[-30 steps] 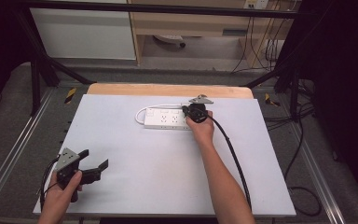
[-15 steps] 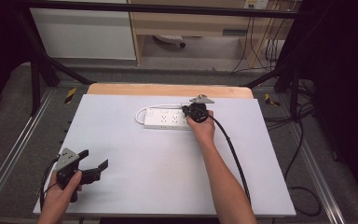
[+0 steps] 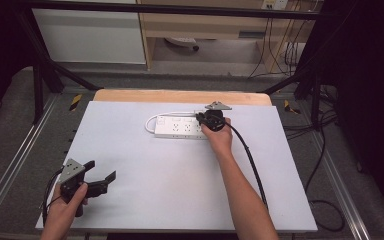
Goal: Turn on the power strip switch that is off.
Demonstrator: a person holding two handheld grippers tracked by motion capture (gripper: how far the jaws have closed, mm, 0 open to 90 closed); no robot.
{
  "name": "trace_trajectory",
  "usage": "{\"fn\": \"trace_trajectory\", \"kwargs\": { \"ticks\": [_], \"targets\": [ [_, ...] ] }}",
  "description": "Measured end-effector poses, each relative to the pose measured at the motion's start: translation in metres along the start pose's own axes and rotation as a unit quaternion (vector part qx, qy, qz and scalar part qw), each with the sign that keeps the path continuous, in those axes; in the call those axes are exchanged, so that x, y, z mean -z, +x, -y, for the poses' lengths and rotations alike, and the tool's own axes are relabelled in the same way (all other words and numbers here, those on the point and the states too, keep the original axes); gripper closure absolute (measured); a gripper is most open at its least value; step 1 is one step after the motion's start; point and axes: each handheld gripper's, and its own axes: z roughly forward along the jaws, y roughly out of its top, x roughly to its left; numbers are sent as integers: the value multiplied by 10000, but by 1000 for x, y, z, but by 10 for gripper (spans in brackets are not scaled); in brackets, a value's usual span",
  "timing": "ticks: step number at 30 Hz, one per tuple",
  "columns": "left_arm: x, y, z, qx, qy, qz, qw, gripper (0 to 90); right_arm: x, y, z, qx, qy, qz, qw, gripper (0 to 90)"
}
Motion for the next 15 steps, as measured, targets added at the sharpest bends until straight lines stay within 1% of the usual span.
{"fn": "trace_trajectory", "kwargs": {
  "ticks": [3, 6, 9, 11, 15],
  "targets": [
    [0, 1, 0, 25, 3, -24, 10000, 87, 2, 0, -1, -23, -15, -21, 10000, 791],
    [0, 1, 0, 32, 10, -27, 10000, 83, 5, 1, -4, 6, -10, -52, 10000, 766],
    [0, 1, 0, 41, 3, -33, 10000, 79, 9, 1, -6, -26, -12, -61, 10000, 707],
    [0, 1, 0, 32, 9, -40, 10000, 78, 12, 2, -8, 23, 15, -58, 10000, 677],
    [0, 1, 0, 32, 27, -36, 10000, 77, 19, 0, -12, -3, 26, -86, 10000, 603]
  ]
}}
